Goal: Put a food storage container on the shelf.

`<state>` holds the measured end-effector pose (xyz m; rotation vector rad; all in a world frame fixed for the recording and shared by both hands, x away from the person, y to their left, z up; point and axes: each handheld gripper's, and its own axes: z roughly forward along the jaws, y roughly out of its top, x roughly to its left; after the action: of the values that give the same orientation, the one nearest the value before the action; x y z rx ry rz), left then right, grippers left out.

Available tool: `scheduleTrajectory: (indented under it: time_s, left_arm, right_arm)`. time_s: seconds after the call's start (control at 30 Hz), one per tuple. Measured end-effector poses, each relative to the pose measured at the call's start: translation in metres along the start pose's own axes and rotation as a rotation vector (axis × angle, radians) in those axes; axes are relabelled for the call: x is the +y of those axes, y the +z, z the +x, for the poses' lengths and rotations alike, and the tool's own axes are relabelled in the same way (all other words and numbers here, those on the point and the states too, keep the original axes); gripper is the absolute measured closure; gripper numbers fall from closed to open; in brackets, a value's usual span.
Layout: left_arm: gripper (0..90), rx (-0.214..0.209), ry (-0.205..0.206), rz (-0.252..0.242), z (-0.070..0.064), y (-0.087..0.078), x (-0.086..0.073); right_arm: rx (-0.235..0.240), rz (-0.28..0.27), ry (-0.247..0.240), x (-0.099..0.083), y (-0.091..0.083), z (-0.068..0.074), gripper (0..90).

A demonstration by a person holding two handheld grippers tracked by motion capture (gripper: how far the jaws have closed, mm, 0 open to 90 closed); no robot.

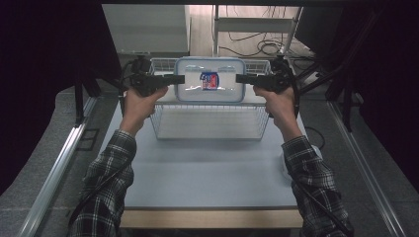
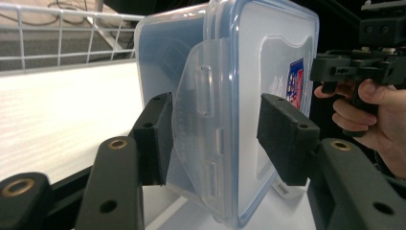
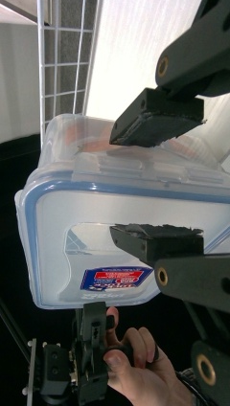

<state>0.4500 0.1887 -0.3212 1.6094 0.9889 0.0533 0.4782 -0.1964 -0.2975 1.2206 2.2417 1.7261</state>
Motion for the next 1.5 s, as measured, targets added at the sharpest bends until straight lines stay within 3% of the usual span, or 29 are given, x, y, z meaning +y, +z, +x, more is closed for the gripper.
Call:
scheduleTrajectory:
  time_s: [0.17,0.37,0.5,0.6,0.8,1.0,1.27,1.4,1.5]
  left_arm:
    - [47.3,0.0,-0.019,-0.015,0.002,0.002,-0.001]
    - [42.8,0.019,-0.025,-0.013,0.004,0.007,-0.003]
    - [43.3,-0.001,-0.059,-0.031,0.01,0.009,-0.003]
    - [42.7,0.0,-0.067,-0.024,0.012,0.01,-0.002]
    - [41.2,-0.006,-0.056,-0.041,0.015,0.01,-0.005]
    - [40.2,0.011,-0.054,-0.047,0.017,0.011,-0.004]
    - [40.4,0.019,-0.061,-0.051,0.019,0.012,-0.002]
    - [39.5,0.024,-0.077,-0.054,0.021,0.013,-0.002]
    - [41.0,0.055,-0.073,-0.058,0.022,0.013,-0.001]
  right_arm:
    - [0.001,-0.014,0.026,-0.001,0.001,-0.002,50.1]
    - [-0.081,0.021,-0.019,-0.005,0.006,-0.002,53.8]
    - [-0.058,0.007,0.013,-0.006,0.007,-0.006,53.9]
    - [-0.069,0.011,0.007,-0.007,0.007,-0.005,54.0]
    - [-0.075,0.004,0.018,-0.01,0.009,-0.004,53.7]
    - [-0.062,0.013,0.046,-0.015,0.013,-0.007,53.6]
    - [-0.067,0.014,0.032,-0.015,0.011,-0.006,55.0]
    - [-0.087,-0.002,0.029,-0.014,0.011,-0.006,55.6]
    - [-0.078,-0.029,0.057,-0.015,0.012,-0.007,54.3]
